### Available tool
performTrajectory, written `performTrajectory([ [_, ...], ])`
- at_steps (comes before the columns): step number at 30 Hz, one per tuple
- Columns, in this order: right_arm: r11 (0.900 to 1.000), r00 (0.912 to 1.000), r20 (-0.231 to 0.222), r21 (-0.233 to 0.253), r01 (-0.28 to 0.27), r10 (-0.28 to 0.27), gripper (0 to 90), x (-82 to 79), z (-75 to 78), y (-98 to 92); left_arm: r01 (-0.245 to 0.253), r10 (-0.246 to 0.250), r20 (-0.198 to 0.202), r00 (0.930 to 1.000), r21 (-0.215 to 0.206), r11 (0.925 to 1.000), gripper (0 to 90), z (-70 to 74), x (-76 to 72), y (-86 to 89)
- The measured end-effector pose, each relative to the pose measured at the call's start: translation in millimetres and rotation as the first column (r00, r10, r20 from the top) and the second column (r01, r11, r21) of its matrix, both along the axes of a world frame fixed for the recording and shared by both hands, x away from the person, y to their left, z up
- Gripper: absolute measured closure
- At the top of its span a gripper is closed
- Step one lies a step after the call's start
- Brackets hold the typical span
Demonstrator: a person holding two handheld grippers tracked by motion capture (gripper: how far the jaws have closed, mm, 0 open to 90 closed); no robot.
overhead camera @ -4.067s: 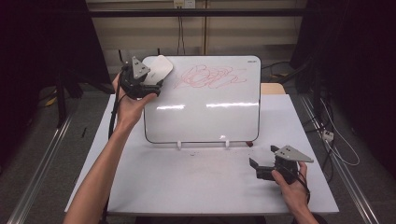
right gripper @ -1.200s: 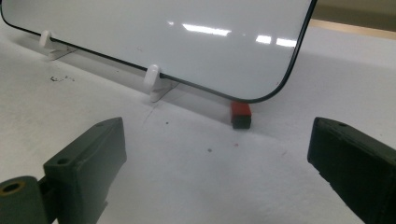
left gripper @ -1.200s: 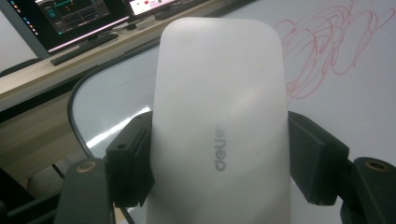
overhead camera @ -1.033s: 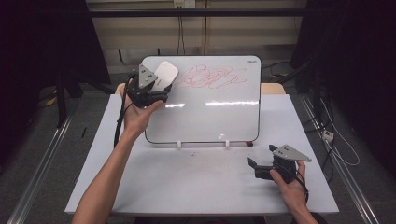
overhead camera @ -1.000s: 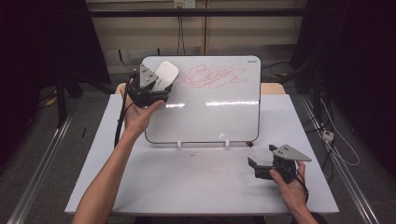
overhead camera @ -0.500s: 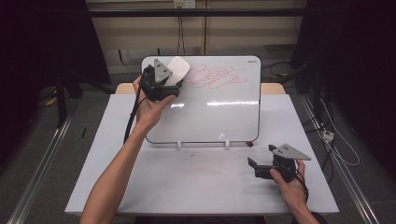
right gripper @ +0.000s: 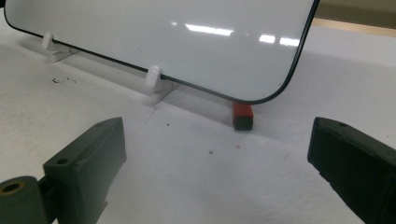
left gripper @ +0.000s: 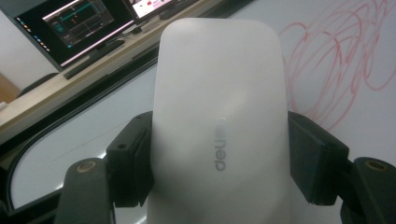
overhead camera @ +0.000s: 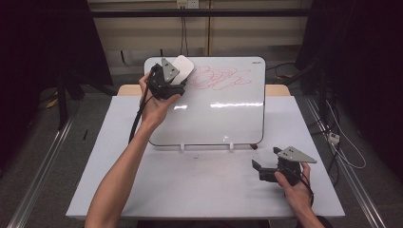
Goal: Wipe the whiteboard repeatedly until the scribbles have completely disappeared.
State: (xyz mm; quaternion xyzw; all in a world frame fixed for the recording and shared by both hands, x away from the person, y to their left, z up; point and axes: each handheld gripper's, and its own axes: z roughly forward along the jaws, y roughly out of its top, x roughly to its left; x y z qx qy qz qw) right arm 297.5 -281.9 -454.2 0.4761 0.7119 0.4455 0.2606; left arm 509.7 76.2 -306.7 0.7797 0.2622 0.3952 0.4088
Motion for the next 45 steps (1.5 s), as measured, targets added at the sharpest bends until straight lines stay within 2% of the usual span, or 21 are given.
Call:
performTrajectory([
  [1, 1.000, 1.0000, 0.000, -0.002, -0.002, 0.002, 4.3, 0.1, -0.2, 0.0, -0.003, 0.003, -0.001, 1.0000, 0.011, 0.9999, 31.0, -1.3, 0.9, -0.9],
  [3, 1.000, 1.0000, 0.000, -0.005, -0.004, 0.004, 4.3, 0.2, -0.5, 0.0, -0.015, 0.014, 0.026, 0.9996, 0.055, 0.9984, 31.0, -6.0, 1.8, -4.7],
  [11, 1.000, 1.0000, -0.004, -0.014, -0.008, 0.008, 4.3, -1.5, -1.7, -1.8, -0.039, 0.036, 0.039, 0.9986, 0.071, 0.9967, 31.0, -7.5, 0.7, -8.2],
  [19, 1.000, 1.0000, 0.004, -0.010, -0.003, 0.003, 4.3, -3.6, -1.3, -3.7, -0.055, 0.053, 0.050, 0.9973, 0.050, 0.9972, 30.9, -10.7, -0.5, -9.9],
  [30, 1.000, 1.0000, 0.002, -0.015, 0.003, -0.003, 4.3, -4.2, -1.3, -4.4, -0.055, 0.052, 0.106, 0.9930, 0.019, 0.9983, 30.9, -18.9, -2.0, -9.7],
  [39, 1.000, 1.0000, 0.007, -0.014, -0.002, 0.002, 4.3, -5.8, -0.6, -4.6, -0.055, 0.052, 0.108, 0.9928, 0.022, 0.9982, 31.0, -24.3, -6.5, -17.1],
  [43, 1.000, 1.0000, 0.008, -0.017, -0.005, 0.005, 4.3, -6.3, -0.1, -3.4, -0.047, 0.043, 0.103, 0.9937, 0.036, 0.9983, 31.0, -28.2, -10.8, -22.1],
  [45, 1.000, 0.9999, 0.008, -0.018, -0.008, 0.008, 4.3, -6.7, 0.2, -2.5, -0.032, 0.026, 0.100, 0.9946, 0.059, 0.9977, 31.0, -31.8, -14.7, -26.5],
])
